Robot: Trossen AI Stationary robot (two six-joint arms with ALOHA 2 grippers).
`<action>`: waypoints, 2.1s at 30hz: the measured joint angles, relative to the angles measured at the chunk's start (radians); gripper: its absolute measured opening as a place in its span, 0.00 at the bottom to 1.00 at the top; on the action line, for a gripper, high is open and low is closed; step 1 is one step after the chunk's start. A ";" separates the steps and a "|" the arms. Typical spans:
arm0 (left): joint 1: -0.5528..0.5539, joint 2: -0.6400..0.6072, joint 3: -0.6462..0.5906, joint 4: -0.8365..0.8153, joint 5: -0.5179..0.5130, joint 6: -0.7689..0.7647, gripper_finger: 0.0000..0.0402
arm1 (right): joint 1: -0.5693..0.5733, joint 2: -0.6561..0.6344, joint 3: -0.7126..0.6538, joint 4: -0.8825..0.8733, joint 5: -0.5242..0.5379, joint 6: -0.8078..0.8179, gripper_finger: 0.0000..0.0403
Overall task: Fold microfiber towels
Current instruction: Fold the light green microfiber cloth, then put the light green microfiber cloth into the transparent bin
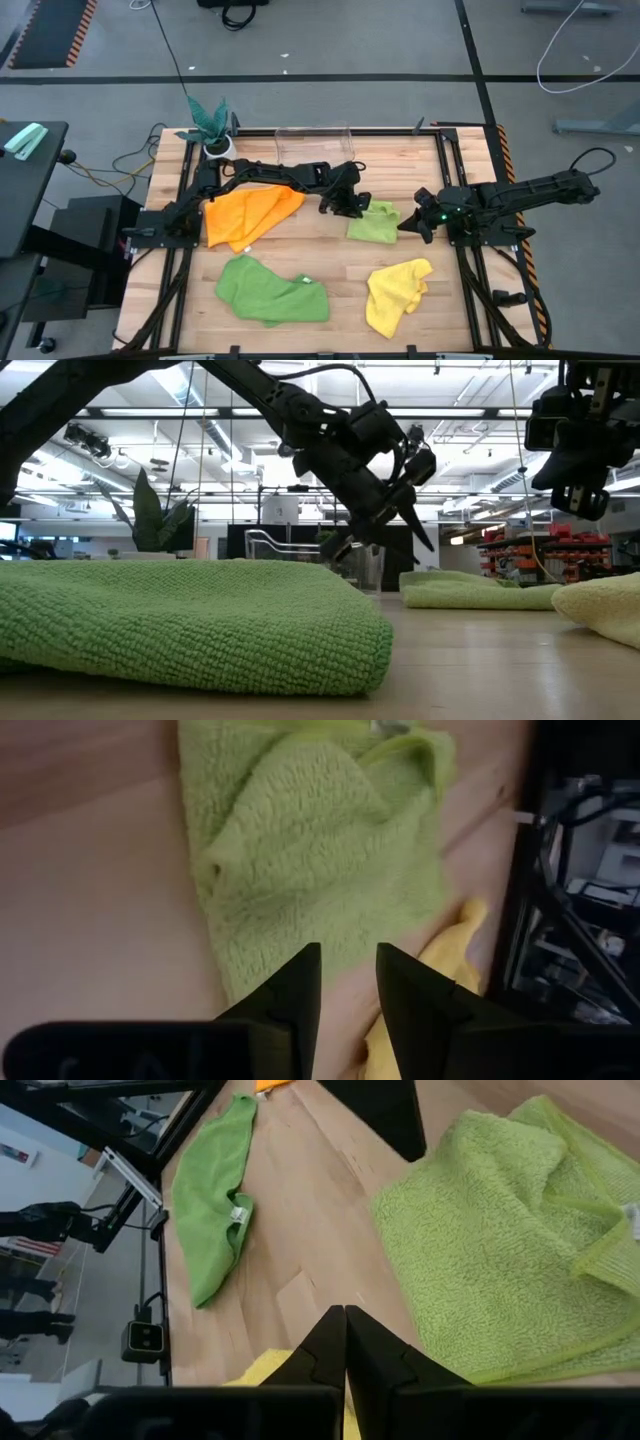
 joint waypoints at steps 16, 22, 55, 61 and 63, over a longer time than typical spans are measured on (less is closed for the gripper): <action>0.043 -0.005 0.000 -0.236 -0.008 0.060 0.27 | 0.000 0.000 0.000 0.000 0.000 -0.034 0.03; 0.042 -0.005 0.000 -0.184 -0.007 0.065 0.27 | 0.000 0.000 0.000 0.000 0.000 -0.047 0.03; 0.031 0.138 0.005 0.065 0.141 0.079 0.27 | 0.002 0.001 0.000 0.006 0.000 -0.002 0.03; 0.022 0.149 -0.002 0.302 0.152 0.068 0.27 | 0.002 0.001 0.000 0.008 0.000 0.005 0.03; 0.025 0.151 -0.003 0.377 0.143 0.064 0.27 | 0.002 0.001 0.000 0.009 0.000 0.001 0.03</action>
